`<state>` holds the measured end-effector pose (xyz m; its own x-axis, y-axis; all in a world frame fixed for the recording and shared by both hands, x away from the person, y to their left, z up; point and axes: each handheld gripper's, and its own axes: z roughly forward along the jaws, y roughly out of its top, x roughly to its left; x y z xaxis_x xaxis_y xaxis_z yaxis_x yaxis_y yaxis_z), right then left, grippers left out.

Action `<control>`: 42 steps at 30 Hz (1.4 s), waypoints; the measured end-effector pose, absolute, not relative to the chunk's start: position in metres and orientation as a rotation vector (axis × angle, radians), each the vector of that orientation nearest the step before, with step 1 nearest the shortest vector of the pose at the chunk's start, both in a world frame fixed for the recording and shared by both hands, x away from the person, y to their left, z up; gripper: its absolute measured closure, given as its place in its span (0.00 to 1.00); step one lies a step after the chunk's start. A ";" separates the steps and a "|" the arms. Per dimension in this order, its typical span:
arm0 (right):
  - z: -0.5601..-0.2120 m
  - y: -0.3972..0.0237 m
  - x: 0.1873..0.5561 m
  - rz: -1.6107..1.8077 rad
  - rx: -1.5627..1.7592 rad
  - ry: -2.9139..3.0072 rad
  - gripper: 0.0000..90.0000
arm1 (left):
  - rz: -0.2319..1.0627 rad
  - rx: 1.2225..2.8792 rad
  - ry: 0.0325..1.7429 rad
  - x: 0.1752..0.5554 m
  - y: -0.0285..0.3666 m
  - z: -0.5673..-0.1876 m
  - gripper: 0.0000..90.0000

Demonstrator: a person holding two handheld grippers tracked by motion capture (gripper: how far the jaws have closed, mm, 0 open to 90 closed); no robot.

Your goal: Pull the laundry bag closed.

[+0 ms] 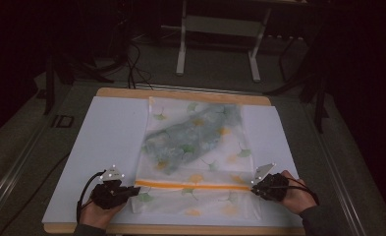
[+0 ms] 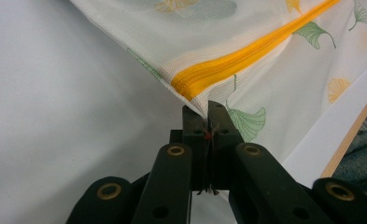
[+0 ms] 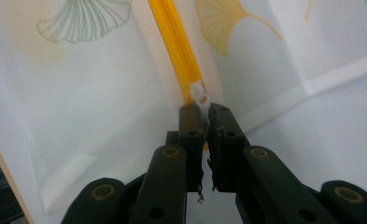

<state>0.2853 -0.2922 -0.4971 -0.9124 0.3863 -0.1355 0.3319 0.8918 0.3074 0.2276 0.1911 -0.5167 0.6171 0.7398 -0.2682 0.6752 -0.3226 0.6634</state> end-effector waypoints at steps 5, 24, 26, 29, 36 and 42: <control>-0.497 -0.298 0.285 0.430 0.569 2.863 0.94 | 0.090 2.073 1.105 0.227 0.189 -0.518 0.98; -0.506 -0.317 0.284 0.663 0.757 2.820 0.71 | 0.155 2.027 1.125 0.221 0.205 -0.514 0.83; -0.507 -0.319 0.285 0.693 0.786 2.801 0.69 | 0.162 2.015 1.134 0.220 0.208 -0.514 0.83; -0.509 -0.322 0.285 0.759 0.833 2.763 0.66 | 0.181 1.995 1.143 0.220 0.211 -0.513 0.81; -0.512 -0.331 0.291 0.852 1.002 2.599 0.60 | 0.260 1.983 1.174 0.222 0.213 -0.519 0.73; -0.519 -0.333 0.292 0.882 1.129 2.467 0.57 | 0.327 1.985 1.203 0.224 0.214 -0.522 0.67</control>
